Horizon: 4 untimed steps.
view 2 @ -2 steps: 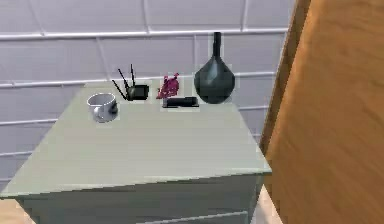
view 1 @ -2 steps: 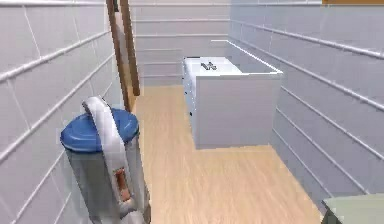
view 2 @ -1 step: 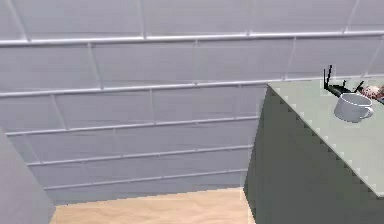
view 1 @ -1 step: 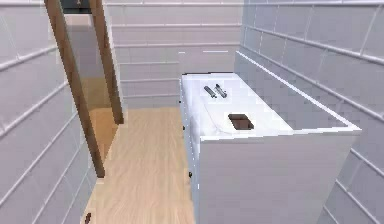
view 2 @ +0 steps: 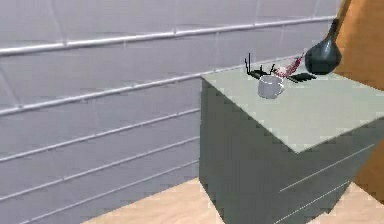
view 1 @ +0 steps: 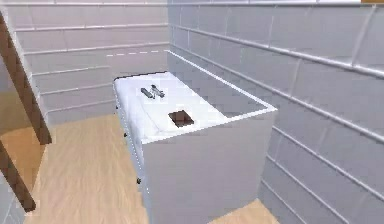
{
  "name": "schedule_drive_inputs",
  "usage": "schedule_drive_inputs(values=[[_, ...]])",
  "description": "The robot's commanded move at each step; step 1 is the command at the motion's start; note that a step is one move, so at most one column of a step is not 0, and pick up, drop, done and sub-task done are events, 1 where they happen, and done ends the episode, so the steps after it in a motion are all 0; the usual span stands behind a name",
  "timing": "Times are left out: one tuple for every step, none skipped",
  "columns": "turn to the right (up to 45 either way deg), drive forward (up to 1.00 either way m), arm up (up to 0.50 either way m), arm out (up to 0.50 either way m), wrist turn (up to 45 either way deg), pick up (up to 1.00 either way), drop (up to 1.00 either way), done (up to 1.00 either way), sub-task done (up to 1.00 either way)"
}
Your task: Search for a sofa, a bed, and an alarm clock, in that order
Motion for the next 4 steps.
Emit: schedule_drive_inputs(values=[[0.0, 0.15, 0.00, 0.00, 0.0, 0.00, 0.00, 0.00, 0.00], [0.0, 0.00, 0.00, 0.00, 0.0, 0.00, 0.00, 0.00, 1.00], [-21.0, 0.00, 0.00, 0.00, 0.0, 0.00, 0.00, 0.00, 0.00], [0.0, 0.20, 0.00, 0.00, 0.0, 0.00, 0.00, 0.00, 0.00]])
